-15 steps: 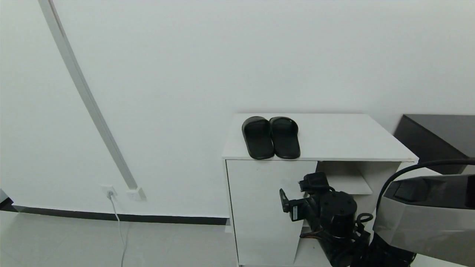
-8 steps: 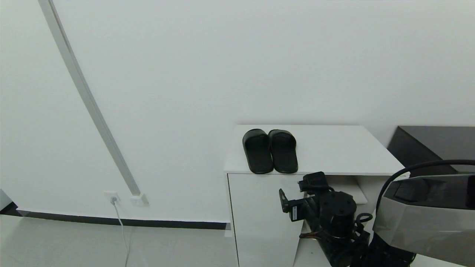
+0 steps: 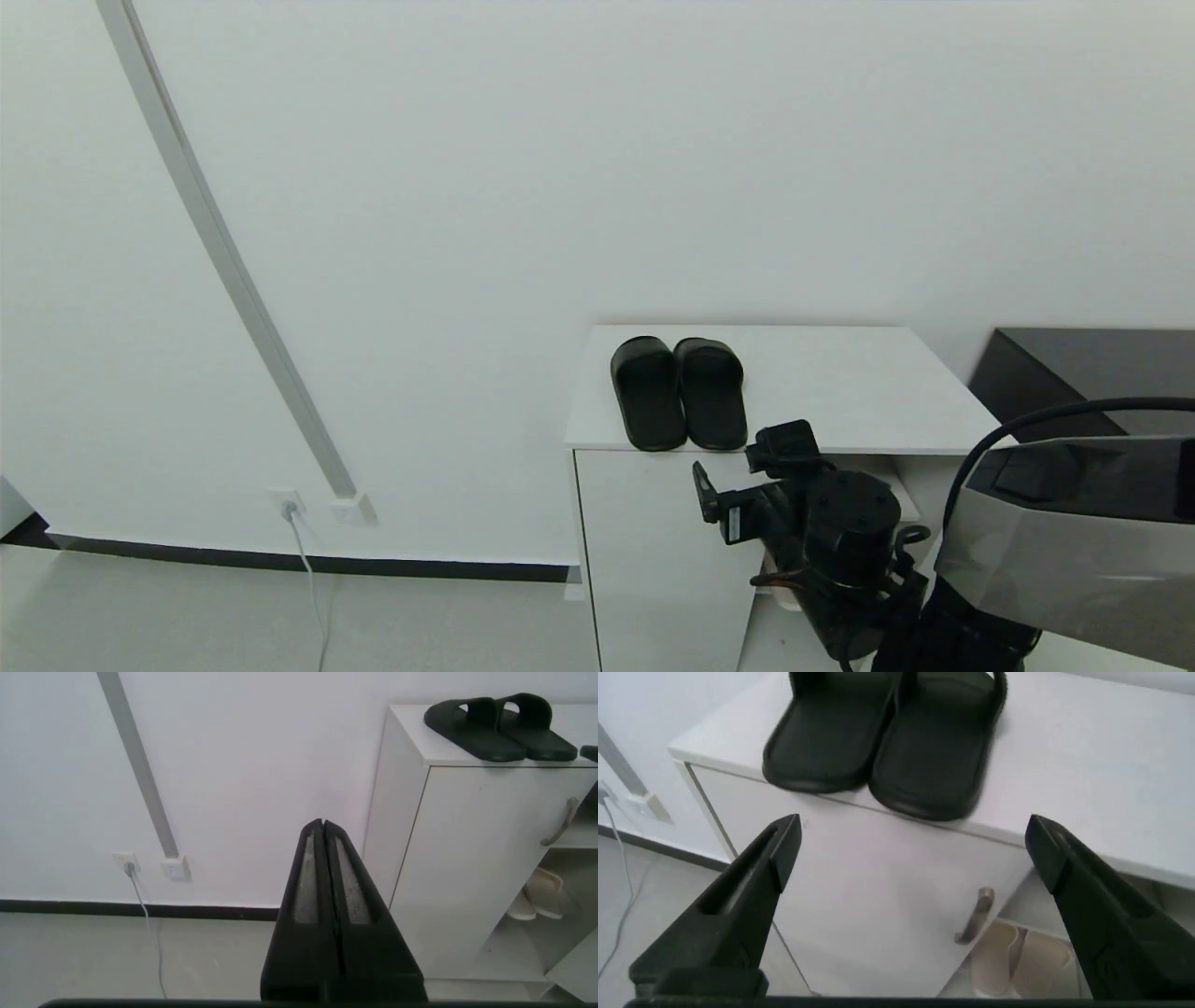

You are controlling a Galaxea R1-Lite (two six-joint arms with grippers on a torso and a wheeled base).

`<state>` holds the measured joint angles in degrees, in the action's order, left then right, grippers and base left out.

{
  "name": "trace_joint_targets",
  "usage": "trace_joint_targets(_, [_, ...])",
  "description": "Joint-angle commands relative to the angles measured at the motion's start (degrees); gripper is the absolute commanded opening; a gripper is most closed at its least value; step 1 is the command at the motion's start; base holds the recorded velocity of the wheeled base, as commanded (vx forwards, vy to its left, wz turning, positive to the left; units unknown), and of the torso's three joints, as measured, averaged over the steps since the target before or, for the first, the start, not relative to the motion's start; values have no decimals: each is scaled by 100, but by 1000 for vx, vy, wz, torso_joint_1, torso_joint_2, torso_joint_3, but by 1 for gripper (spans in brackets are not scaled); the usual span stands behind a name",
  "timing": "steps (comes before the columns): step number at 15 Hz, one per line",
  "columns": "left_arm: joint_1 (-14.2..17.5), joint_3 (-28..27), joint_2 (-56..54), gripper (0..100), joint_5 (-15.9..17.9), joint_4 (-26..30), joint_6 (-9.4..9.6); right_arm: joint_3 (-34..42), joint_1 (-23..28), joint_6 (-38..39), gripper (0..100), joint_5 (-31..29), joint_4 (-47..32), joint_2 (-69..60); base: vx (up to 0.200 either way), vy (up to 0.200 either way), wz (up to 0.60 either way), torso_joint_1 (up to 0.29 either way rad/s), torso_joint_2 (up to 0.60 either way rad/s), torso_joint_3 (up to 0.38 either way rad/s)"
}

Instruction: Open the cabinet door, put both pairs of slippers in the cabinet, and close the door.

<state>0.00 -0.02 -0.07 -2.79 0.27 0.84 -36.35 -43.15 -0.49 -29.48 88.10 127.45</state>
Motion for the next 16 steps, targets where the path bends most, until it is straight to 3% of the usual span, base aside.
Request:
trace_joint_targets(1, [0,2,7,0,-2,0,4,-557,70,145,100,30,-707,-151,0,0,0,0,0,0])
trace_joint_targets(5, [0,2,7,0,7,0,4,-2271,-70,1402,100,21,-4284,-959,0,0,0,0,0,0])
trace_joint_targets(7, [0,2,7,0,7,0,4,-2930,-158,1868,100,-5,-5312,-1029,0,0,0,0,0,0])
trace_joint_targets(13, [0,-6,7,0,42,8,21,-2895,-246,1886,100,-32,-5338,-827,0,0,0,0,0,0])
trace_joint_targets(16, [0,-6,7,0,42,8,30,-2842,-255,1877,100,-41,-5259,-731,200,0,0,-6,-1,6])
